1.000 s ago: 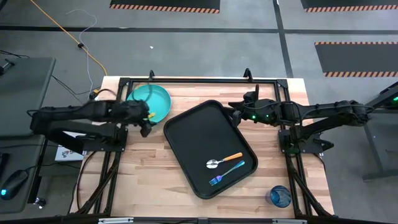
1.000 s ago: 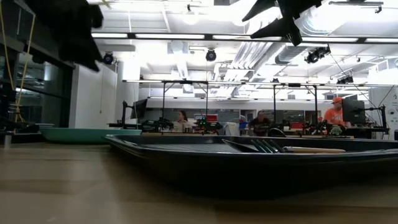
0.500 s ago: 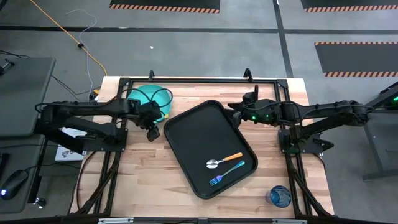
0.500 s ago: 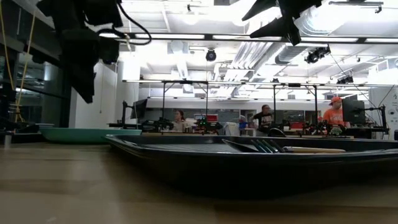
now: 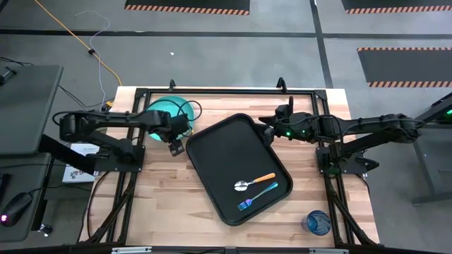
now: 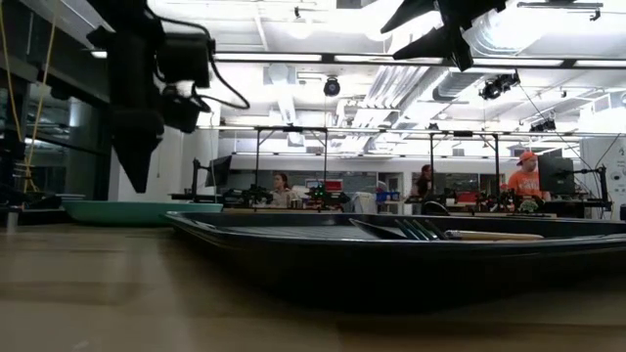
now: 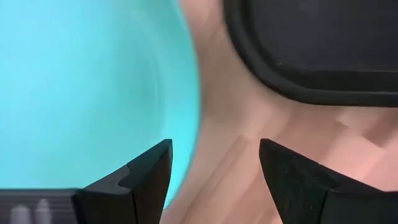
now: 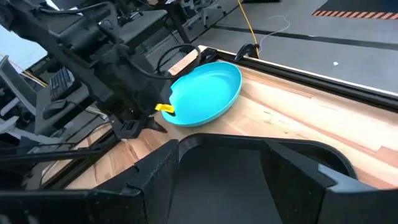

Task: Pick and place plate/cup/fork/spoon on tray
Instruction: Put the blue plate on the black serving tray to the right of the orange spoon

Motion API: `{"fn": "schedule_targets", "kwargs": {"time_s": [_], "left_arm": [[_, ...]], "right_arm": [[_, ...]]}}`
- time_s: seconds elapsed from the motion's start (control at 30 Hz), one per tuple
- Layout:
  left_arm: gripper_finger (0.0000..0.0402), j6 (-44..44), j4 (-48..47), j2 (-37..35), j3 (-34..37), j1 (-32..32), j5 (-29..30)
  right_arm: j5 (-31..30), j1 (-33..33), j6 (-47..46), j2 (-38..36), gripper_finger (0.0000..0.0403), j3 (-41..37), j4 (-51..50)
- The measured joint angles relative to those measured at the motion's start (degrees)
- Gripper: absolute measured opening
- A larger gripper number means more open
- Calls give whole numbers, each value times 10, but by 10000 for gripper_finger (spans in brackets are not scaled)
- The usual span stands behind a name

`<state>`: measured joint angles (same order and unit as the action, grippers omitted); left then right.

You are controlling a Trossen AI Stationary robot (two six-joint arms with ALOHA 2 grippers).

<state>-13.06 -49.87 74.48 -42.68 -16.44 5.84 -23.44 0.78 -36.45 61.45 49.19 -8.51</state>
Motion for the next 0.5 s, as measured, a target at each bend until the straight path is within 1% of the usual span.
{"fn": "schedule_targets", "kwargs": {"time_s": [0.2,0.33,0.43,0.5], "left_arm": [[230,-1,2,55,0,-20,9],[228,-2,11,95,1,-32,41],[205,-2,13,116,1,-39,66],[170,-2,14,125,1,-39,76]], "right_arm": [[0,0,20,0,218,0,0],[-1,0,20,0,218,0,0],[-4,0,20,0,218,0,0],[-4,0,20,0,218,0,0]]}}
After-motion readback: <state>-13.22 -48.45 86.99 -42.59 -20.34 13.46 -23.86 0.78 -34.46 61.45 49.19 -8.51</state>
